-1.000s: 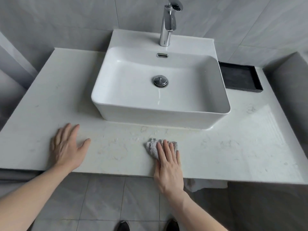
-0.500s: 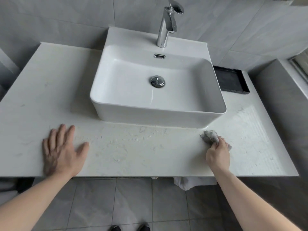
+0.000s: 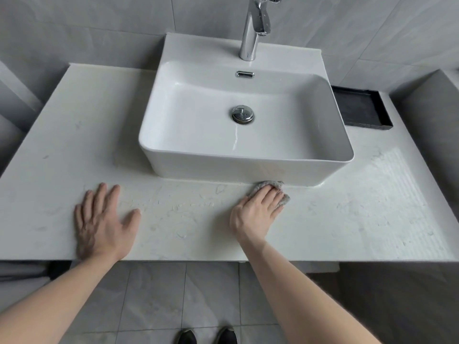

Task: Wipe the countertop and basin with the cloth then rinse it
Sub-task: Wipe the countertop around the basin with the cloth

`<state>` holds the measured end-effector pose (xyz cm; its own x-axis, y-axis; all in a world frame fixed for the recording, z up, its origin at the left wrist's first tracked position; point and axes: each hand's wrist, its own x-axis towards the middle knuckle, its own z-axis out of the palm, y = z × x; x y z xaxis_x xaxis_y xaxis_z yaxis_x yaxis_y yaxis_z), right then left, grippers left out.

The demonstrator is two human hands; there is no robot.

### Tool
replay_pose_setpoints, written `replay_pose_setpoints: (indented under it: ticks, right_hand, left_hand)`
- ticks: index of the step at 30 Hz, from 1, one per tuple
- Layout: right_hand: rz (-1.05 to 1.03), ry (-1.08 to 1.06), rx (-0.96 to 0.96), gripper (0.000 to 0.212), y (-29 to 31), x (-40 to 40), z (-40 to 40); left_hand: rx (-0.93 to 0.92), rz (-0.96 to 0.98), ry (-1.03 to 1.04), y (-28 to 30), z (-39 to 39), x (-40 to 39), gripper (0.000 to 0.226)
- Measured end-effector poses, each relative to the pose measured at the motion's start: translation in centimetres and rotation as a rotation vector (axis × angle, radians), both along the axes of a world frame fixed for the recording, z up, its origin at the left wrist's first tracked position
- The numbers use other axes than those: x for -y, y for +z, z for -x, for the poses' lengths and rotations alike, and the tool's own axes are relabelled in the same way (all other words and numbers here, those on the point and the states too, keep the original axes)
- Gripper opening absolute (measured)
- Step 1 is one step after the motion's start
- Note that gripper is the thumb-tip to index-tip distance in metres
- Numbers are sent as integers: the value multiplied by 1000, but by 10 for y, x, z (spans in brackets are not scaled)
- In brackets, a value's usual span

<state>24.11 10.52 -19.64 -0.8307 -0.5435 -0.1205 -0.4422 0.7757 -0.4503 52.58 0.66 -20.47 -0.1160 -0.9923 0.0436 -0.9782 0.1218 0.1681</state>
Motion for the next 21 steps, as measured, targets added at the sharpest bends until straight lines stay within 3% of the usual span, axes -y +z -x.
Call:
replay_pose_setpoints:
  ticks: [4,8,15,21]
  right_hand:
    - [26,132,-24,63,-2,-16,6]
    - [-5,394,-111,79,-1,-65,52]
    - [-146,123,-72,68,2,-138,163]
    - [-196,72,-75,79,-2,-126,142]
  left_hand:
    - [-11,1,4,0,1,0,76]
    - [-17,1,6,1,0,0,77]
    - [-20,-2,8,2,0,0,77]
    - [-29,-2,19,3,2,0,76]
